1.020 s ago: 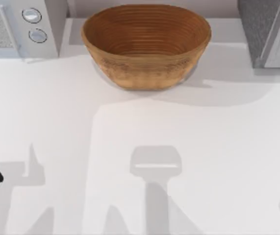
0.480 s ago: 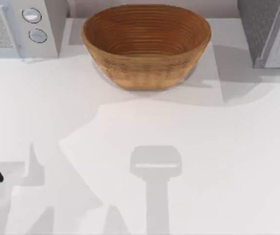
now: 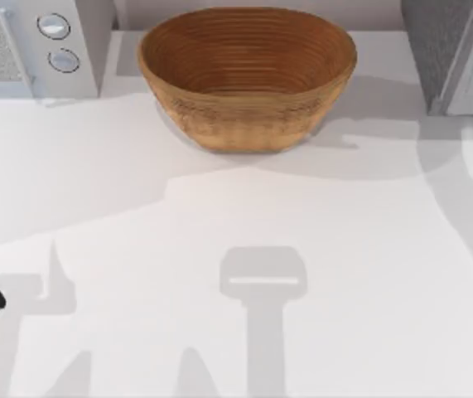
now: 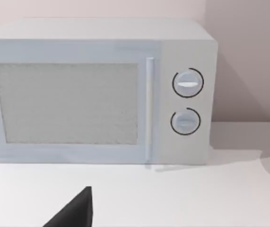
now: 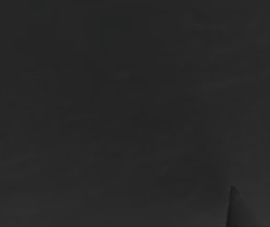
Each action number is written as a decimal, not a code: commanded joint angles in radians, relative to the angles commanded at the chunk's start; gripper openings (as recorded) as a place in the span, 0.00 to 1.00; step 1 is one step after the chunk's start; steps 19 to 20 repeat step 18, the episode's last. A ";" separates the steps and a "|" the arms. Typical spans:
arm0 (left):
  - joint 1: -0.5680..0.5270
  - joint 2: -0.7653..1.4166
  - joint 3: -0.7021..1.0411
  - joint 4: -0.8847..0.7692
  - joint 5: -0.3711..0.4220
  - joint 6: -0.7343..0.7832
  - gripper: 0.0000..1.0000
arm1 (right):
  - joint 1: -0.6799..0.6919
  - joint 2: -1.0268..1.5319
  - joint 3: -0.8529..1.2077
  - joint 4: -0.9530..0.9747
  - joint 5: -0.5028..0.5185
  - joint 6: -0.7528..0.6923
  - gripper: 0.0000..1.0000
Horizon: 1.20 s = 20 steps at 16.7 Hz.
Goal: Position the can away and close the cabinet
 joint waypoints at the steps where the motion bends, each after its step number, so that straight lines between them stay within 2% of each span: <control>1: 0.000 0.000 0.000 0.000 0.000 0.000 1.00 | 0.039 0.000 0.000 -0.002 0.040 -0.002 1.00; 4: 0.000 0.000 0.000 0.000 0.000 0.000 1.00 | 0.102 -0.001 -0.001 -0.006 0.104 -0.006 1.00; 9: 0.000 0.000 0.000 0.000 0.000 0.000 1.00 | 0.085 -0.021 0.004 -0.011 0.120 -0.016 1.00; 20: 0.000 0.000 0.000 0.000 0.000 0.000 1.00 | 0.001 0.130 0.110 0.034 0.038 -0.015 1.00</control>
